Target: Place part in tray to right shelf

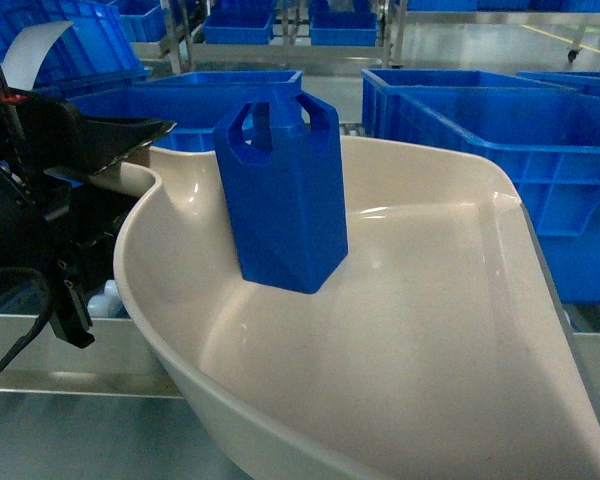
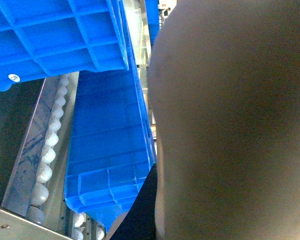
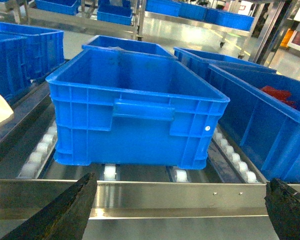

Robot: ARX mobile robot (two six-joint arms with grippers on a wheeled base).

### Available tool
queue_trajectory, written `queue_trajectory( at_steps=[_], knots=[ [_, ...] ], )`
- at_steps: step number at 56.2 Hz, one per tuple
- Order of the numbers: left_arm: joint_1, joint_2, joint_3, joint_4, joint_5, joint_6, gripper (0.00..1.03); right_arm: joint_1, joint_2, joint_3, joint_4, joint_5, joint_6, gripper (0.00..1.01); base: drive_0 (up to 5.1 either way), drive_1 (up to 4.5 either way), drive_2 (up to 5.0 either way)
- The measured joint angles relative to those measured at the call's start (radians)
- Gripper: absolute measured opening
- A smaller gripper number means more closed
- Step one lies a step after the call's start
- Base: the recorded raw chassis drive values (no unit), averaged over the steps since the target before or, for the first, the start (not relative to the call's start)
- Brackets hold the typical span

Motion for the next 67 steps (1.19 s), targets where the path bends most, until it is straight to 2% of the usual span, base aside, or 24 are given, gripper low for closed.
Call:
queue_trajectory(
  at_steps=[38, 67],
  knots=[
    [0.000, 0.000, 0.000, 0.000, 0.000, 0.000, 0.14, 0.000, 0.000, 0.000, 0.000, 0.000, 0.000, 0.98, 0.0, 4.35, -4.3],
    [0.000, 0.000, 0.000, 0.000, 0.000, 0.000, 0.14, 0.000, 0.000, 0.000, 0.000, 0.000, 0.000, 0.98, 0.0, 0.00, 0.0]
  ],
)
